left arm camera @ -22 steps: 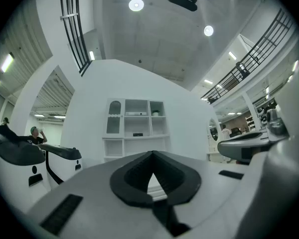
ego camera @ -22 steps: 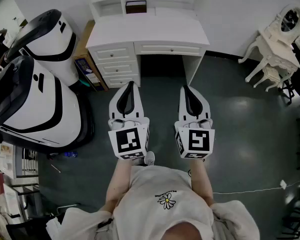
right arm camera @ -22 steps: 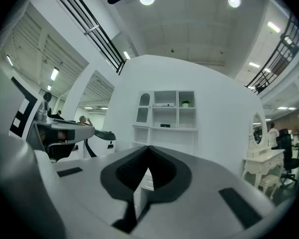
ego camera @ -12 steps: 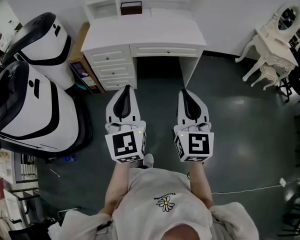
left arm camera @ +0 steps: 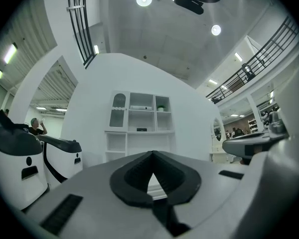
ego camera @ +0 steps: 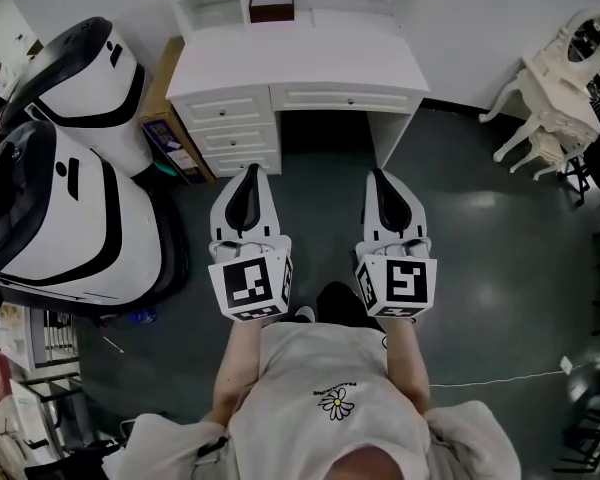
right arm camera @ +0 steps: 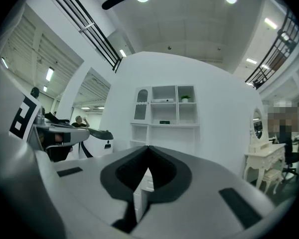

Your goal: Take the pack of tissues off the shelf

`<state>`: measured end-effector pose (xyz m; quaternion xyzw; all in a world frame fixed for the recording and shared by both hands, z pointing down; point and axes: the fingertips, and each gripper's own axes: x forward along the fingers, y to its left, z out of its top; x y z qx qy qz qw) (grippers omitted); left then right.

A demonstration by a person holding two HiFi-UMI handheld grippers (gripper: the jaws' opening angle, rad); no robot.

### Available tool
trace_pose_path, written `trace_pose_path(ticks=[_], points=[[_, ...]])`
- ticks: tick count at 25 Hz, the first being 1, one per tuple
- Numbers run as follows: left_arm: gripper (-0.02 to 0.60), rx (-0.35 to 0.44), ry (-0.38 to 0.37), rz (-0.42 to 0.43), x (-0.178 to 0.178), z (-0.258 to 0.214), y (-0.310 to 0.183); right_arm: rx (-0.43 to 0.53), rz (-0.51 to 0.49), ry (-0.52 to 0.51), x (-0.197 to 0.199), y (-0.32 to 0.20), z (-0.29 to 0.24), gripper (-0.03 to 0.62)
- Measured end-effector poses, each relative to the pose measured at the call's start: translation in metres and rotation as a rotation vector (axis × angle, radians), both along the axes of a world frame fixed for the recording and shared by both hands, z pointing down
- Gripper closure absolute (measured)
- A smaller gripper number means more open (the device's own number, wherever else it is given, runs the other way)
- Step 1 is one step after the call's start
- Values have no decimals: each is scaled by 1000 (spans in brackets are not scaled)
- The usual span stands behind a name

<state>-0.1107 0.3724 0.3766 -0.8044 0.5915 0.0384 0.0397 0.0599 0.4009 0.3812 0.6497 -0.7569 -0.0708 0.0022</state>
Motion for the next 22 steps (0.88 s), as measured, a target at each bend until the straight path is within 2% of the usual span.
trace_pose_path(ticks=[6, 13, 18, 22], points=[[581, -13, 8, -29, -12, 10, -42, -7, 8, 5, 2, -38, 8, 592], [581, 61, 13, -47, -7, 12, -97, 82, -9, 10, 12, -102, 9, 592], [581, 80, 10, -55, 2, 13, -170, 109, -16, -7, 23, -177, 11, 591], [581, 79, 18, -32, 24, -5, -245, 107, -40, 13, 35, -249, -3, 591]])
